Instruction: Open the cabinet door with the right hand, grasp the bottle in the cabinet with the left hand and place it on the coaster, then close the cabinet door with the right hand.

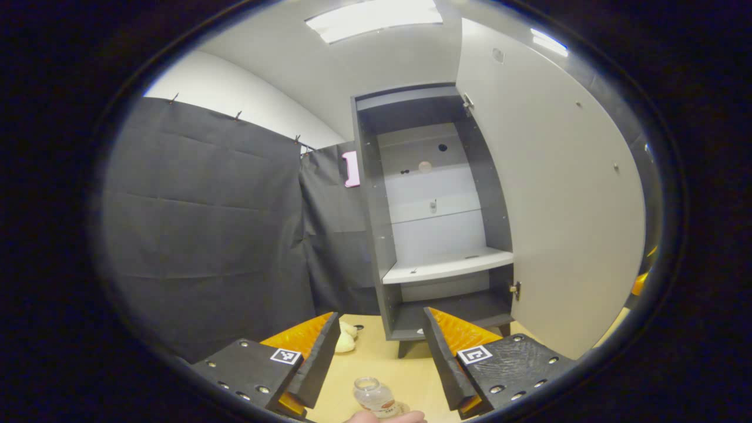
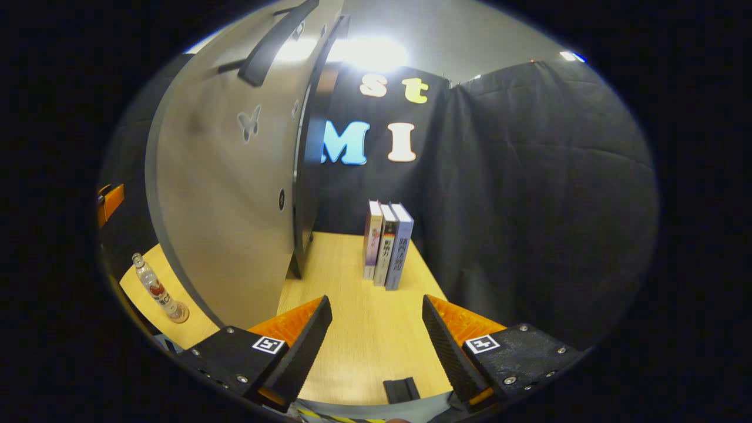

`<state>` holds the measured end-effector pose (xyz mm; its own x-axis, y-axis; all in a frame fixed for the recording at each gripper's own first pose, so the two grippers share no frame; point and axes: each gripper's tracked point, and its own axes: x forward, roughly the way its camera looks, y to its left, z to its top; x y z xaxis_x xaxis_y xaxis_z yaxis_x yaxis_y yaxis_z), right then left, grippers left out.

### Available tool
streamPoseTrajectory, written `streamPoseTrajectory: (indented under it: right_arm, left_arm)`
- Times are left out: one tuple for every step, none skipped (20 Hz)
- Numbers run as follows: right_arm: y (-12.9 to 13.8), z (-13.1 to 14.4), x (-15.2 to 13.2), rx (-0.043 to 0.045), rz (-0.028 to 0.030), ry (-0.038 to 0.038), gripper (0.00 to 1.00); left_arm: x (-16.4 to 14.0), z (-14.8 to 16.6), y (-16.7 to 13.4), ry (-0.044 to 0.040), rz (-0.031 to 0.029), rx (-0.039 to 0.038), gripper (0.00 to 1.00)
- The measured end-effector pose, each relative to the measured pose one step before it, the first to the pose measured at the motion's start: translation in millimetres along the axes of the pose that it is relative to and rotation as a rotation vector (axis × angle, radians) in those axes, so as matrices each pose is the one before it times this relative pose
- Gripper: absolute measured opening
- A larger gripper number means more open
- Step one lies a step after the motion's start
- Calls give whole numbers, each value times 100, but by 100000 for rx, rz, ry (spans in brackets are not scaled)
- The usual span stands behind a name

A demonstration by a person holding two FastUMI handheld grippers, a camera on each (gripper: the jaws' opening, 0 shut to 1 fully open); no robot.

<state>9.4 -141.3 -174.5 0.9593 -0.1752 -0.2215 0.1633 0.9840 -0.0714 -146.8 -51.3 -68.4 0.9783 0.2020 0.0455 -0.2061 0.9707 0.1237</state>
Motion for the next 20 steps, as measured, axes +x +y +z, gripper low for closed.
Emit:
streamPoseTrajectory:
  right_arm:
    - [307, 1325, -224, 2118, 1992, -2768, 96]
    - [123, 1458, -219, 2616, 1638, -2404, 96]
    - [-98, 1572, -171, 2818, 774, -2984, 96]
    - [-275, 1656, -140, 3031, 450, -2920, 96]
    - [-134, 1676, -119, 3526, 712, -2810, 97]
    - [220, 1380, 237, 3661, 1545, -1800, 95]
    - [-106, 1399, -112, 3074, 1064, -2194, 96]
    - [-181, 1405, -153, 3270, 802, -2257, 96]
    - [283, 1246, -113, 3648, 1621, -2437, 95]
    - [316, 1159, -182, 2952, 1274, -1891, 96]
    - [186, 904, -58, 2108, 588, -1483, 94]
    - [336, 688, -170, 850, 313, -1143, 94]
    - [260, 562, -191, -93, -7, -1084, 93]
    - [518, 394, -99, -404, 157, -1125, 94]
    - [552, 232, -159, -863, 79, -888, 90]
    - [581, 129, -245, -1079, 179, -345, 91]
    - [829, -94, -278, -946, 203, 20, 95]
    - [862, -20, -57, -652, 662, -172, 95]
    - [174, 296, -226, -1943, -2814, -736, 95]
    - [-44, 15, 32, -632, -1618, -517, 94]
  left_arm:
    - [-36, 975, -370, 658, -1141, -342, 85]
    - [-134, 978, -334, 2, -1078, 476, 84]
    - [-46, 1169, -356, -591, -1253, 634, 85]
    - [-272, 759, -279, -12, -700, 1404, 85]
    - [-293, 822, 143, -153, 829, 1035, 84]
    - [-75, 661, -182, -167, -116, 4, 84]
    - [-204, 522, -229, 379, -454, -175, 81]
    - [-246, 323, -121, 303, -252, -138, 81]
    - [-202, 392, -215, -252, -362, -162, 81]
    - [-311, 303, -258, 20, -470, -100, 84]
    - [-221, 172, -353, 251, -923, 11, 81]
    - [-67, -107, -496, 138, -1446, 7, 84]
    - [-46, 202, -289, -1071, -1366, -380, 85]
    - [116, 136, -335, -487, -1986, -149, 85]
    - [312, -100, -149, 460, -1800, 110, 85]
    - [242, -65, 154, 525, -1463, -376, 85]
    - [306, 160, 189, 68, -1699, -673, 85]
    - [478, 367, -33, -653, -2151, -250, 85]
    - [334, 425, 443, -1265, -1128, 884, 85]
    - [220, 237, 806, -804, -35, 1646, 85]
